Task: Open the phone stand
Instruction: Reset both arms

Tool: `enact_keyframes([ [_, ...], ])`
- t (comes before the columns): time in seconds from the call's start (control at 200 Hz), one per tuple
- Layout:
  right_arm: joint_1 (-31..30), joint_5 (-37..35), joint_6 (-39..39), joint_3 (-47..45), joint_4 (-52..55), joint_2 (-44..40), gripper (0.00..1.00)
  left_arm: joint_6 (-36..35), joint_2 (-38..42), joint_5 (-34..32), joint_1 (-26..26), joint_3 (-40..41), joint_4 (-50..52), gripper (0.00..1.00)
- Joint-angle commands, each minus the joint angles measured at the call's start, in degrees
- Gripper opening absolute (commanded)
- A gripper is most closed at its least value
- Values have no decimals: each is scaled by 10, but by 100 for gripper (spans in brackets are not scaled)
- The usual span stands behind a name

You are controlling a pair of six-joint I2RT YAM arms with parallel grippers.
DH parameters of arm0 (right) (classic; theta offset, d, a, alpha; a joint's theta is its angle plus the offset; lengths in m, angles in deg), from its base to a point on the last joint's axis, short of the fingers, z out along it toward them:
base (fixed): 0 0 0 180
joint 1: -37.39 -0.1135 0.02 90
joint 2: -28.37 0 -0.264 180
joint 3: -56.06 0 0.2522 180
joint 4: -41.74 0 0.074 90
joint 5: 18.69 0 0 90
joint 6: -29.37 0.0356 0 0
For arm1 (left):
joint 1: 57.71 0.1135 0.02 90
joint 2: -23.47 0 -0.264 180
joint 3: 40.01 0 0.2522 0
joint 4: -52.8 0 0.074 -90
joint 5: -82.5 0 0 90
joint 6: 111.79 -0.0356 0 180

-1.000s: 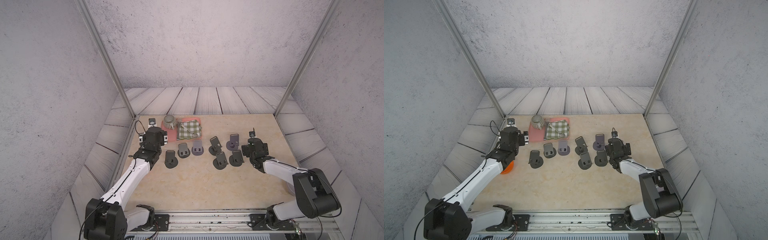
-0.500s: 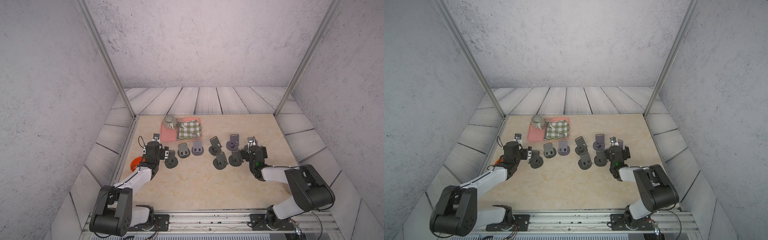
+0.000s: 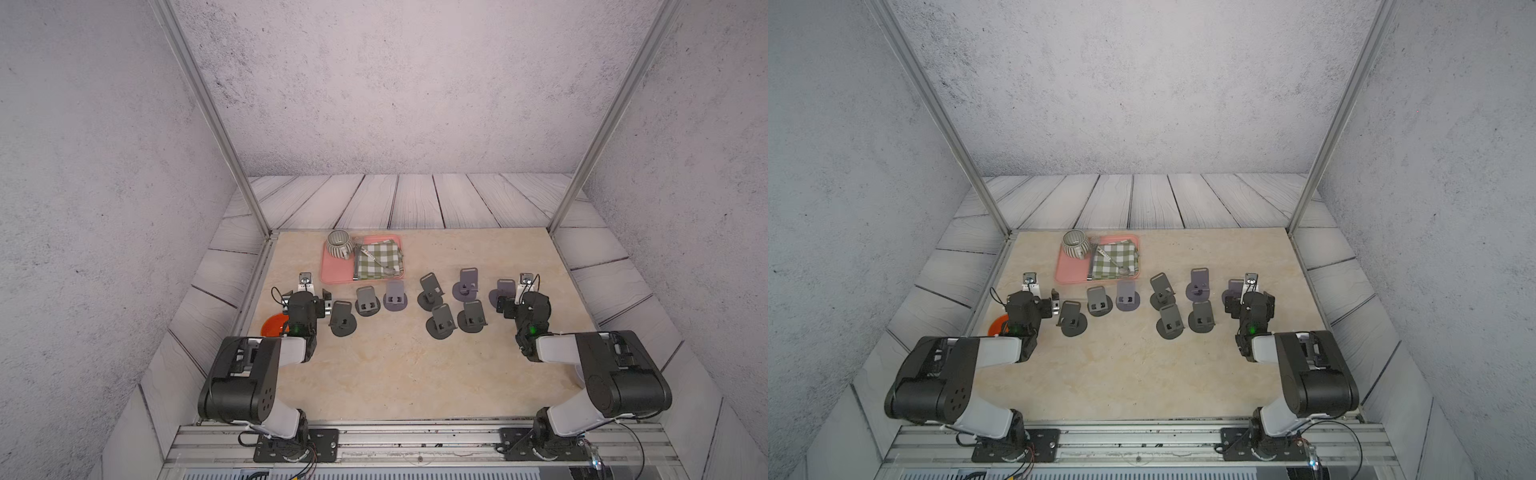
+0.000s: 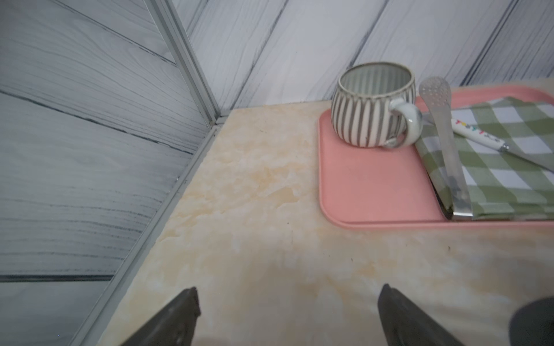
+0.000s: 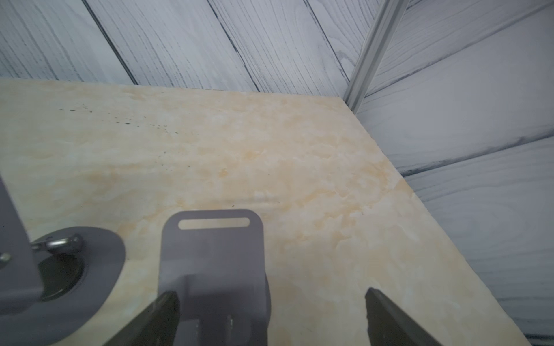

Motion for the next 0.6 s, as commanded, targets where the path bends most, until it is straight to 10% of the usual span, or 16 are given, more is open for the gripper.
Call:
enact_keyframes([
  [0.0,2,23,9,8,17,-2,99,22,13,-3,9,-19,39,99],
  [0.596,1,20,8,5,14,-4,99,22,7,1,15,-16,24,98],
])
